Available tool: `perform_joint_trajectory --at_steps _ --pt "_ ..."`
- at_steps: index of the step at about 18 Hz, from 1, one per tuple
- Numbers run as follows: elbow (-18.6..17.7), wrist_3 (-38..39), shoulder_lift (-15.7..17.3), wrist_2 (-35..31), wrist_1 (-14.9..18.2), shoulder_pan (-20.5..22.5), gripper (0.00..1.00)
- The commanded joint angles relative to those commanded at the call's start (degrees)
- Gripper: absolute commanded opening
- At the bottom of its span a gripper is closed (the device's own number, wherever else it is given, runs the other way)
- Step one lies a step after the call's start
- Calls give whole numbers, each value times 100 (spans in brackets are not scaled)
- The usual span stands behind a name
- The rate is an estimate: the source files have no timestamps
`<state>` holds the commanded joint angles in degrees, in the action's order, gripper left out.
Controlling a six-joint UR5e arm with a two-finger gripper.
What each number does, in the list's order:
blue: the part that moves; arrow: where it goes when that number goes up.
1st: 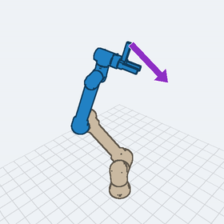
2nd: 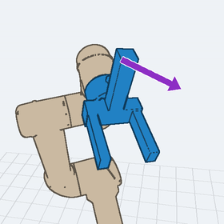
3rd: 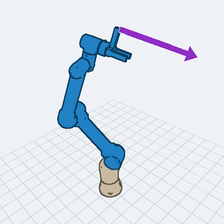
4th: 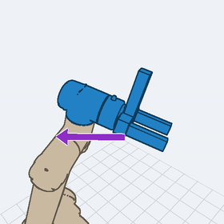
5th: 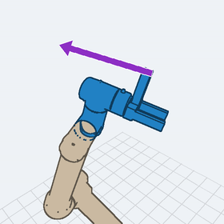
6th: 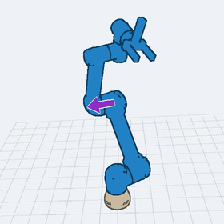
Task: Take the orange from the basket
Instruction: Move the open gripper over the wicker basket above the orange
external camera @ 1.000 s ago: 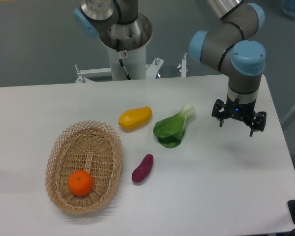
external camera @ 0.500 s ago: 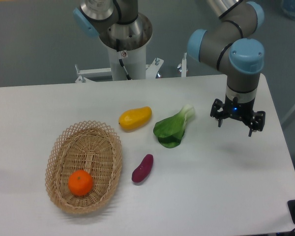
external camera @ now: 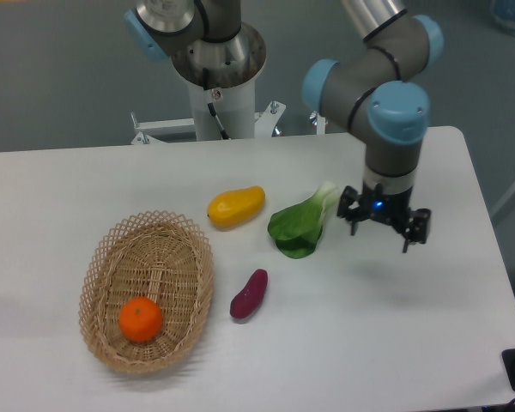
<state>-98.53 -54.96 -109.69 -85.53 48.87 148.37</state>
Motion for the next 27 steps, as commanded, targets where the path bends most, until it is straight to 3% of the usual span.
perform_joint_trajectory --at_steps 2,8,17,27 --pt "0 537 0 202 0 -123 100" --pt "88 1135 -17 273 -114 -747 100" --pt "97 1383 -88 889 -176 -1547 100" --pt "219 2130 -562 897 -220 -2443 100"
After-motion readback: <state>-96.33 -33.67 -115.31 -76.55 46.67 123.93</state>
